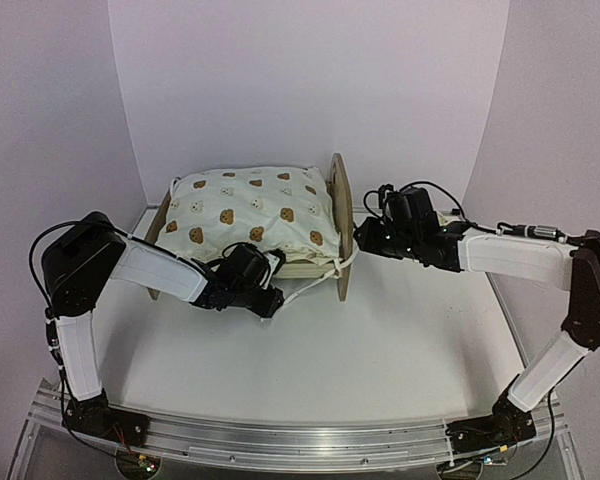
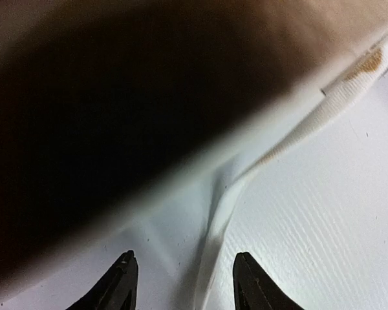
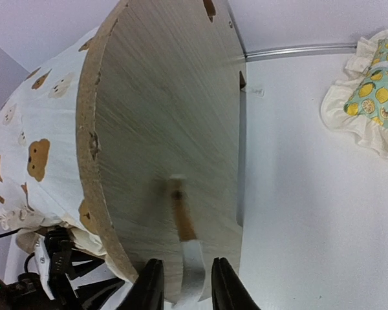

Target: Set up the pet bed

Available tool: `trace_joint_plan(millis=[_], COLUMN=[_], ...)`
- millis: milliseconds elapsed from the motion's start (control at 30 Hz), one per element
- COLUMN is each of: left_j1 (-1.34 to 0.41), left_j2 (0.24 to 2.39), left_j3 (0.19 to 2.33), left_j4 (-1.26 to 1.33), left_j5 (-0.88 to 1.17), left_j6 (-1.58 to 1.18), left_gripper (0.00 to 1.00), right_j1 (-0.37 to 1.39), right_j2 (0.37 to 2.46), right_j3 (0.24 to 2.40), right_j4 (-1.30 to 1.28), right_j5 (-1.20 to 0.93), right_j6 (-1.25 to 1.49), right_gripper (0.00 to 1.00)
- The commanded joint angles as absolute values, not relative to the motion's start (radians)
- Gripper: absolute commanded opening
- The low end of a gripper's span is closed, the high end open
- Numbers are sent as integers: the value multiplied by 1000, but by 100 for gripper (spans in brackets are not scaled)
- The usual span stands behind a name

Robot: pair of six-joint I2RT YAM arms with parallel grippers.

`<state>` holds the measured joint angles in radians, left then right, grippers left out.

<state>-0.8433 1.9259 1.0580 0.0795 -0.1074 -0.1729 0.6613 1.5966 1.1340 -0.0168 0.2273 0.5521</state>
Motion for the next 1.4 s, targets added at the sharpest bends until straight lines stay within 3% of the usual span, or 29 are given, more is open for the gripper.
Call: trace_joint_plan(millis=[0, 33, 133, 300, 467, 667, 933, 1033, 1167, 1367], left_j1=[-834, -835, -834, -833, -830, -791, -514, -424, -297, -275], left_j2=[1775, 1751, 1660, 1493, 1338, 1138, 1045, 1087, 1136, 1174], left_j3=[1001, 987, 958, 908, 890, 855, 839, 851, 826, 808], left_j4=[53, 50, 17, -76, -180, -232, -232, -229, -159, -113], left_j5=[-48, -38, -15, -49, -330, -571, -484, -467, -339, -260], left_j6=[-200, -201, -207, -212, -238, -242, -229, -237, -261, -264], left_gripper=[63, 68, 77, 86, 99, 100, 100, 100, 99, 93], right_j1=[656, 656, 655, 674, 741, 753, 759, 759, 759, 759], right_j2=[1485, 1469, 1425, 1399, 1476, 1619, 1717, 1762, 1790, 1751], right_j3=[1125, 1130, 1151, 1183, 1268, 1377, 1418, 1445, 1458, 1408], right_j4=[-24, -42, -90, -107, -173, -242, -267, -274, -282, -288], right_j5=[139, 131, 119, 44, 153, 303, 418, 405, 434, 562], right_j6=[531, 526, 512, 511, 470, 445, 420, 408, 394, 373], right_gripper=[55, 63, 74, 80, 83, 82, 80, 72, 43, 11])
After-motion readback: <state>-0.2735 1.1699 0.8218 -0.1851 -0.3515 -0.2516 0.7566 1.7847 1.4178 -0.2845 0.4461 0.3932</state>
